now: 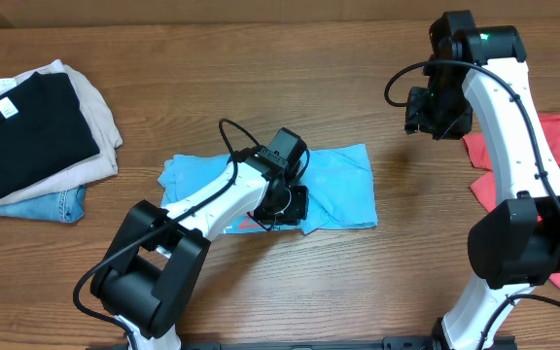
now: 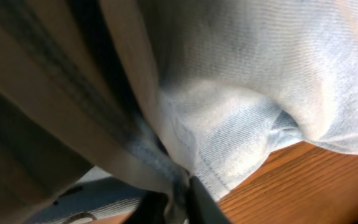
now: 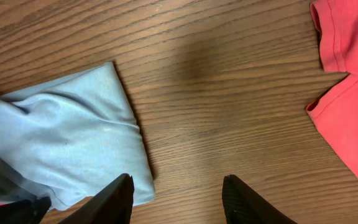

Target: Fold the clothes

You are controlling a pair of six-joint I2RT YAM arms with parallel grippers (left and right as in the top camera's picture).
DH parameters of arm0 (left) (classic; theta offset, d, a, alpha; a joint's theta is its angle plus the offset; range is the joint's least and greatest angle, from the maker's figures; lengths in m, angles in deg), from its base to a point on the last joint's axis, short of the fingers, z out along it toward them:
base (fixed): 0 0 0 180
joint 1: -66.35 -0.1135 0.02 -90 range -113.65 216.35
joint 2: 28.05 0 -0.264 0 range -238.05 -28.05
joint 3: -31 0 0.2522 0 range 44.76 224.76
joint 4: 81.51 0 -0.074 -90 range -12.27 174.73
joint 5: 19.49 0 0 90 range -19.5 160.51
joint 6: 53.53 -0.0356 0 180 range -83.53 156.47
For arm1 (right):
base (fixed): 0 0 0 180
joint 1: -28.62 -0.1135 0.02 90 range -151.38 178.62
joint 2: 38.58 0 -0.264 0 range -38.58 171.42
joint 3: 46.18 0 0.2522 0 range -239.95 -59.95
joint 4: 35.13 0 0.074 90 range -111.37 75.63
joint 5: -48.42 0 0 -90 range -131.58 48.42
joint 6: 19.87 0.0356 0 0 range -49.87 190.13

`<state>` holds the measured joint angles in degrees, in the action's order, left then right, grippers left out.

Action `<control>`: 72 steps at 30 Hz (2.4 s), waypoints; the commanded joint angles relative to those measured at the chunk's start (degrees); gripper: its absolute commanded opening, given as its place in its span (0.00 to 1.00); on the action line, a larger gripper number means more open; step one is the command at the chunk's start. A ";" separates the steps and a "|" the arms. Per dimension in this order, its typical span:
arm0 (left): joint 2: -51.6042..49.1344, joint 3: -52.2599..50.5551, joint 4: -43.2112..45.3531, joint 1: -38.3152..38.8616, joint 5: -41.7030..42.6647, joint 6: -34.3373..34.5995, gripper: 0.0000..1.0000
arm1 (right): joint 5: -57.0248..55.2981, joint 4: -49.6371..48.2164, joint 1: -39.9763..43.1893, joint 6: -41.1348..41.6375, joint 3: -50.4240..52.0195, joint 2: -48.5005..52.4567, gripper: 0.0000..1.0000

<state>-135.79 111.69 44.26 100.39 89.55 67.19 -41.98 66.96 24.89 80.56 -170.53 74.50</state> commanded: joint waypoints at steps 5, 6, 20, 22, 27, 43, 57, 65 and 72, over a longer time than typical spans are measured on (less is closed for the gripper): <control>0.66 3.13 -4.33 -0.70 -0.81 -3.54 0.04 | 0.11 -0.13 0.17 -0.44 -0.76 -0.37 0.50; 1.03 3.89 -4.76 -0.92 -2.23 -4.20 0.04 | 0.11 -0.11 0.17 -0.46 -0.76 -0.37 0.50; 1.46 5.97 -6.29 -3.13 -15.10 -5.44 0.11 | 0.13 0.94 0.17 -0.48 -0.76 -0.37 0.50; 1.36 5.97 -6.69 -3.13 -14.99 -5.42 0.20 | 0.11 1.42 0.17 -0.48 -0.76 -0.37 0.51; 1.38 5.99 -7.37 -3.13 -15.02 -5.46 0.33 | 0.11 1.62 0.17 -0.50 -0.76 -0.35 0.51; 13.27 11.72 -20.00 -18.47 -18.03 -7.21 0.58 | 0.13 2.62 0.17 -1.33 -0.76 -0.35 0.56; 7.69 10.67 -25.05 -36.37 -14.34 -16.24 0.68 | 0.13 3.30 0.17 -1.33 -0.76 -0.35 0.57; -1.29 10.67 -23.98 -37.13 -11.93 -21.33 0.68 | 0.13 3.10 0.17 -1.33 -0.76 -0.35 0.58; -8.81 10.67 -23.54 -37.13 -14.67 -21.31 0.68 | 0.11 3.08 0.17 -1.55 -0.76 -0.35 0.58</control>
<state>-141.98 122.80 20.66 63.45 76.20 47.68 -41.98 70.17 24.89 79.27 -170.53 74.50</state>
